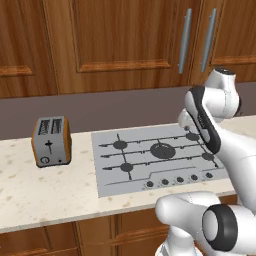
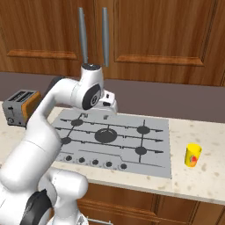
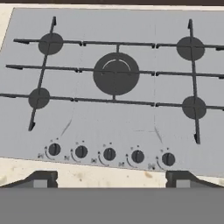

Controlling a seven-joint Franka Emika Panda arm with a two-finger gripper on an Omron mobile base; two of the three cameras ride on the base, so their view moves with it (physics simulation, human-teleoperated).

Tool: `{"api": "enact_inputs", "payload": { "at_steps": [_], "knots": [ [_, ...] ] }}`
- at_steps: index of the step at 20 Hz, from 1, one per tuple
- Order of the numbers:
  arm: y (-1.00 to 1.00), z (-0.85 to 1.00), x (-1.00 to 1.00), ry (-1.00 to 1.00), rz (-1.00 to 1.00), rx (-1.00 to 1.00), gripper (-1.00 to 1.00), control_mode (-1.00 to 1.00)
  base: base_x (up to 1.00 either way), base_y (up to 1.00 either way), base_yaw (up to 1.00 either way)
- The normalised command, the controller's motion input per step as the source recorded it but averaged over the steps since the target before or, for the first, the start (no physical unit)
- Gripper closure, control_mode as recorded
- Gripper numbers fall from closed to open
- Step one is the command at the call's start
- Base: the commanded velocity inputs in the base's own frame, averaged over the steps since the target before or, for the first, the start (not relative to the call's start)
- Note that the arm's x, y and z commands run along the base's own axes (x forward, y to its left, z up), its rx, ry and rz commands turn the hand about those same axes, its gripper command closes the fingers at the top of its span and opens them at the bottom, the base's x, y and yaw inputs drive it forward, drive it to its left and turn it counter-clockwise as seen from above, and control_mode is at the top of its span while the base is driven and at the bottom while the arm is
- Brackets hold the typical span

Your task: Pick the cup and bowl from the counter and place them on the counter next to the sink.

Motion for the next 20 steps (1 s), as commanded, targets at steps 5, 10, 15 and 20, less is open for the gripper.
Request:
{"api": "enact_inputs", "payload": {
  "at_steps": [5, 10, 15, 20],
  "knots": [
    [-0.54, -0.02, -0.62, 0.00, 0.00, 0.00, -1.00, -1.00, 0.00, 0.00, 0.00],
    [0.03, 0.14, -0.68, 0.00, -0.12, -0.02, -1.00, -1.00, 0.00, 0.00, 0.00],
    [0.38, 0.19, -0.02, 0.02, -0.27, -0.25, -1.00, -1.00, 0.00, 0.00, 0.00],
    [0.24, -0.11, 0.10, 0.05, -0.35, -0.17, -1.00, -1.00, 0.00, 0.00, 0.00]
  ]
}}
